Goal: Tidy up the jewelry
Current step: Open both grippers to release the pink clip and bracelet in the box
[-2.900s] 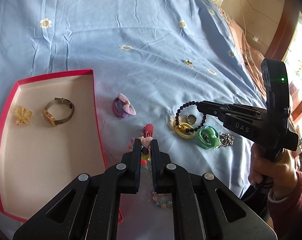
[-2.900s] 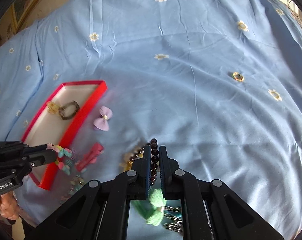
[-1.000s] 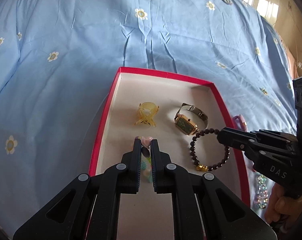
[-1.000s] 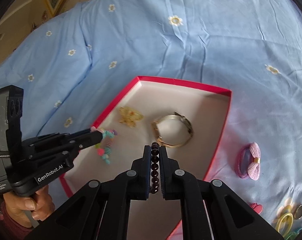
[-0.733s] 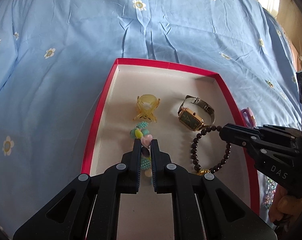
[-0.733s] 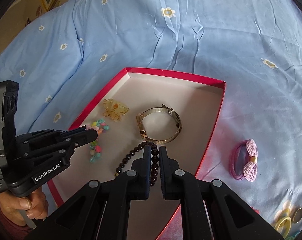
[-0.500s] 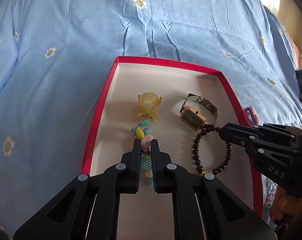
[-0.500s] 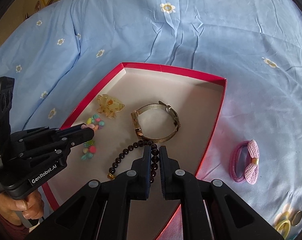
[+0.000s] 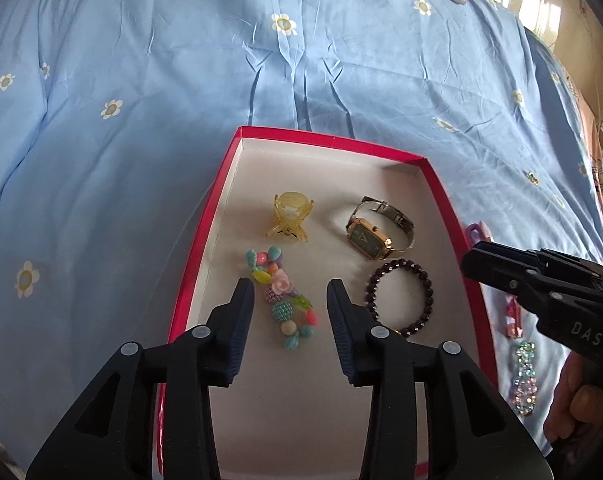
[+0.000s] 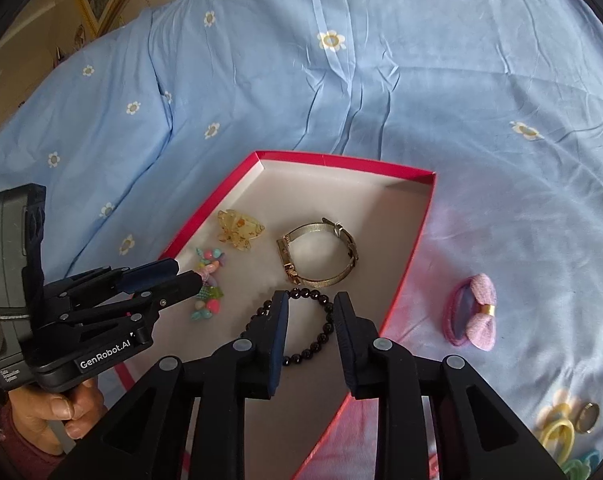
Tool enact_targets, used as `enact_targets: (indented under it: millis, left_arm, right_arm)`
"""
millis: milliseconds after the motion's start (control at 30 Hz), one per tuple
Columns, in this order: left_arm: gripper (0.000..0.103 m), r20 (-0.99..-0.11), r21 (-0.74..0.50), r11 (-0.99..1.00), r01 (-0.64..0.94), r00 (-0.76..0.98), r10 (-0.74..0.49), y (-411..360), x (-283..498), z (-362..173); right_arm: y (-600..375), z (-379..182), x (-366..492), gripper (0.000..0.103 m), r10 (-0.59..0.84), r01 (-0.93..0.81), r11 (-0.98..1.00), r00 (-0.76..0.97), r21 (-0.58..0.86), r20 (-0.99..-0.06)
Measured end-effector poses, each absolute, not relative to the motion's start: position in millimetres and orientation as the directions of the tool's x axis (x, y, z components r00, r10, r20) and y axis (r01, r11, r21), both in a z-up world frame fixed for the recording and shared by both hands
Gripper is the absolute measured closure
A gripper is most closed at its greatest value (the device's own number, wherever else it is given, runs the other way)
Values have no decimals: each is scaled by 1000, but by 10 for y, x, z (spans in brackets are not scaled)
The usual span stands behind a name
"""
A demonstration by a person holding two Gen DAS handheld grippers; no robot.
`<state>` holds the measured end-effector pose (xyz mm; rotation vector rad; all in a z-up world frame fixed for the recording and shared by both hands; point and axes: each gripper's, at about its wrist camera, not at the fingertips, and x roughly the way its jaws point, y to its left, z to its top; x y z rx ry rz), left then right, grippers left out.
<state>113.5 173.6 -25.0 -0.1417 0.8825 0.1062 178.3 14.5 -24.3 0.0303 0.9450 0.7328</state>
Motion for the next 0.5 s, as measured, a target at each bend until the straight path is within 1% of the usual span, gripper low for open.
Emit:
enact_targets:
  millis: [67,133,367,500]
  left_arm:
    - [61,-771,-92,985,-149,636,25,1701,1078,-220]
    - [61,-766,-103,984,-143,643,13,1660,1028,-189]
    - [58,-756,-140,984,-113,654,-33,1463,871,-112]
    - [58,-754,-151,985,-86,655,-58,1330,817,-83]
  right_arm:
    - [24,-175,1730,74,586,-547,766,381,337,-715]
    - [-100,-121,1687,71,583,-535,775,398,337,-708]
    - [-608,-43,1569,68,546,-470,818,454,332,-704]
    - [-914,-47,1500,64,515,-422,845,483,327,-708]
